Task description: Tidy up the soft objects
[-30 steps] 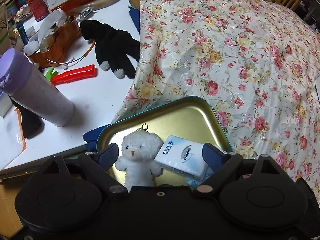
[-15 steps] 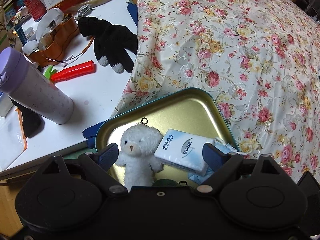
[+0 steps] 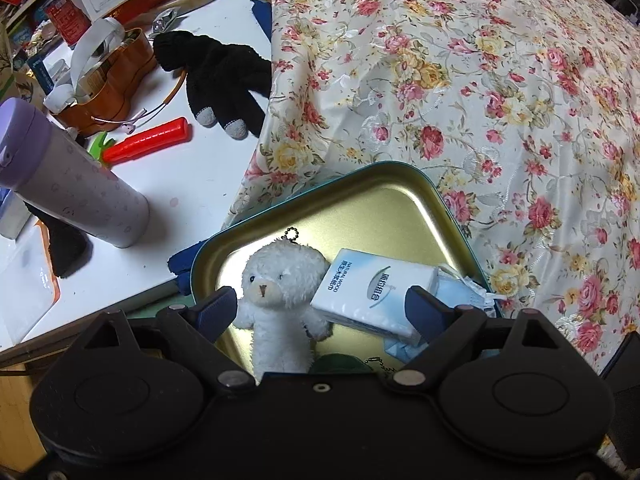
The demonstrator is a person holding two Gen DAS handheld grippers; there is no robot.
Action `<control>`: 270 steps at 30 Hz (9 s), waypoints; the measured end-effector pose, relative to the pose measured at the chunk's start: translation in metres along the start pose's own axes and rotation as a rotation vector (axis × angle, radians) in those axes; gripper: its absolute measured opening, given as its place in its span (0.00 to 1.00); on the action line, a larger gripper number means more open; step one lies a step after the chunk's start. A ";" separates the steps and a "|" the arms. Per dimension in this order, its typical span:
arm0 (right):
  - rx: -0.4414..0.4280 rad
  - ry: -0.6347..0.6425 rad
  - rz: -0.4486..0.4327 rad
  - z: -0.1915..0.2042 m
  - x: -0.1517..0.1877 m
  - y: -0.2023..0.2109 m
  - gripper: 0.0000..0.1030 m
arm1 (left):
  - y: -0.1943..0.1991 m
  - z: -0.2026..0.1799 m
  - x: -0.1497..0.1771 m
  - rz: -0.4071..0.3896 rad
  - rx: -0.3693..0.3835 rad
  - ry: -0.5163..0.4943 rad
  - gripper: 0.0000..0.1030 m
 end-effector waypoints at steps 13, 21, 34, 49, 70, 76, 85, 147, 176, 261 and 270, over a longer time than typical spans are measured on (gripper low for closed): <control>0.316 -0.328 -0.059 -0.156 -0.013 0.007 0.54 | 0.004 -0.030 0.003 -0.017 0.009 -0.094 0.86; 0.332 -0.480 -0.011 -0.195 -0.013 -0.022 0.56 | 0.005 -0.045 0.005 -0.023 0.021 -0.145 0.86; 0.352 -0.431 -0.010 -0.177 -0.028 -0.052 0.65 | 0.004 -0.049 0.005 -0.023 0.030 -0.154 0.86; 0.433 -0.421 -0.056 -0.222 -0.022 -0.043 0.71 | 0.004 -0.064 0.005 -0.046 0.033 -0.199 0.86; 0.358 -0.348 -0.097 -0.245 -0.034 -0.052 0.80 | 0.052 -0.112 -0.004 -0.139 0.019 -0.273 0.86; 0.320 -0.387 -0.090 -0.266 -0.029 -0.046 0.80 | 0.096 -0.171 -0.008 -0.195 0.052 -0.397 0.87; 0.359 -0.432 -0.105 -0.296 -0.019 -0.037 0.80 | 0.104 -0.289 0.006 -0.144 0.170 -0.618 0.87; 0.196 -0.234 -0.187 -0.122 -0.043 0.009 0.81 | 0.032 0.002 -0.030 -0.155 0.043 0.064 0.47; 0.067 0.186 -0.033 0.079 -0.002 -0.036 0.81 | 0.030 0.027 -0.008 -0.113 -0.022 0.102 0.78; 0.110 0.044 -0.016 -0.033 0.096 -0.006 0.92 | 0.105 -0.059 0.180 -0.096 -0.156 0.024 0.85; 0.099 0.030 -0.047 -0.053 0.111 0.009 0.92 | 0.118 -0.079 0.204 -0.101 -0.185 0.024 0.85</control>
Point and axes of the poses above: each gripper's, at about its wrist camera, not at the fingertips, and y roughly against the way its jaws point, z to its left, x to its underside, the point moved 4 cm from there along -y, roughly the way its jaws point, and after that the axes turned 7 degrees about -y, right-handed, at the moved point
